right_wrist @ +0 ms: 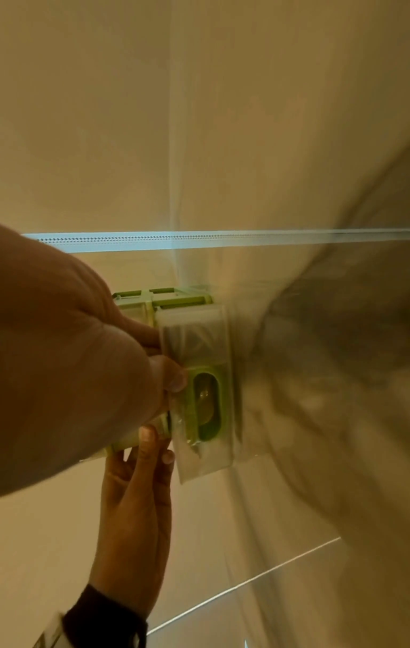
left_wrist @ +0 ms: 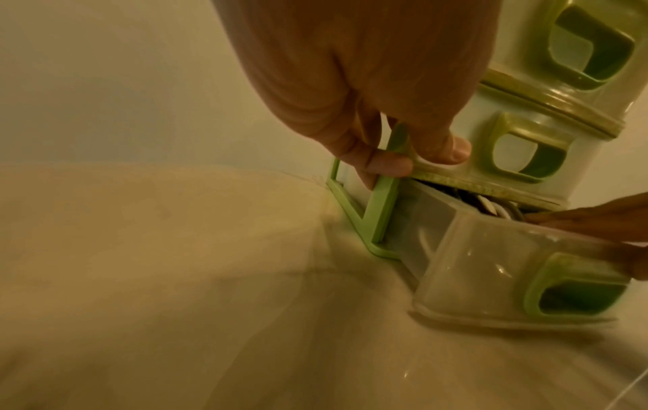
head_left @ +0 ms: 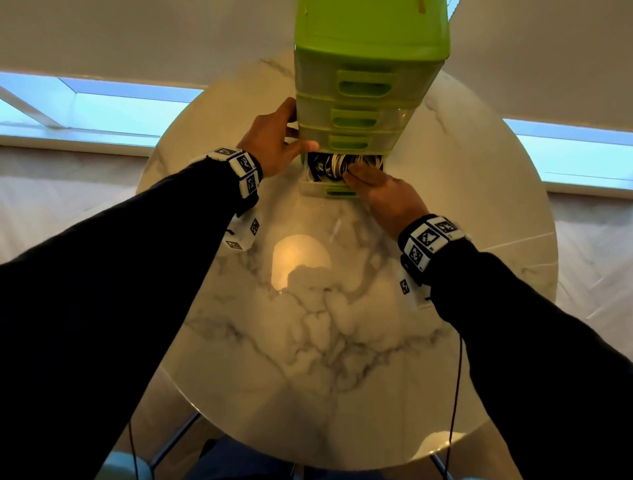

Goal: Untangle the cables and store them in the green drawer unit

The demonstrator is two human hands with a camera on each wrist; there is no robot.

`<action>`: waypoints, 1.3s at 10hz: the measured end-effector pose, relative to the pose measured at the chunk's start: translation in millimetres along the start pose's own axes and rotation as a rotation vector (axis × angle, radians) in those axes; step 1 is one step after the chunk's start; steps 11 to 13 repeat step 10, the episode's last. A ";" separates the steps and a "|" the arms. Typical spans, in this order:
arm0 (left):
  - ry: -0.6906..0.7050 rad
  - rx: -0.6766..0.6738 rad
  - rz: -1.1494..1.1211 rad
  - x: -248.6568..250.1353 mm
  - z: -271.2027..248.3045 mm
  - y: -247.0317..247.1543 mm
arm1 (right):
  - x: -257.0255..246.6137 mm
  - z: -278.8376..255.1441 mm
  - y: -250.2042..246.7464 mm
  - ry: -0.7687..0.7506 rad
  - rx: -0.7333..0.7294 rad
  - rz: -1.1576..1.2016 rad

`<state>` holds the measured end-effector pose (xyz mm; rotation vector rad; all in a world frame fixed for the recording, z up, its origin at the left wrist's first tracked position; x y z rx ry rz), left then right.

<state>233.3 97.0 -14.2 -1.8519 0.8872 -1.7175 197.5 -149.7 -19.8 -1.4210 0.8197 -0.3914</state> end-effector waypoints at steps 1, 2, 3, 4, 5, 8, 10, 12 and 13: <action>0.002 -0.002 -0.006 0.9 -1.7 -1.0 | 2.8 -6.6 8.2 0.058 0.273 -0.013; 0.000 -0.015 -0.032 1.6 -3.9 -1.9 | 17.7 -6.3 1.1 0.464 0.363 0.212; -0.026 -0.060 -0.112 -0.2 -8.5 -1.4 | 34.3 7.6 -9.3 0.552 0.289 0.617; -0.046 -0.189 -0.243 -5.1 -17.2 7.7 | 38.5 18.3 -11.3 0.548 0.132 0.819; -0.033 -0.184 -0.244 -8.2 -16.6 17.3 | 38.1 19.1 -9.5 0.604 0.155 0.760; -0.030 -0.003 -0.048 -9.8 -7.5 20.7 | 34.8 38.6 -2.4 0.751 0.345 0.672; -0.051 0.040 -0.032 -11.3 -22.9 34.0 | 37.6 17.4 -6.9 0.637 0.276 0.620; -0.051 0.040 -0.032 -11.3 -22.9 34.0 | 37.6 17.4 -6.9 0.637 0.276 0.620; -0.051 0.040 -0.032 -11.3 -22.9 34.0 | 37.6 17.4 -6.9 0.637 0.276 0.620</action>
Point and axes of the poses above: each hand's wrist, its own z-axis towards the middle knuckle, its own y-axis out of the palm, x = y × z, the point moved 1 cm from there along z, towards the middle knuckle, and after that the axes turned 4 degrees about z, right-handed, at the moved point
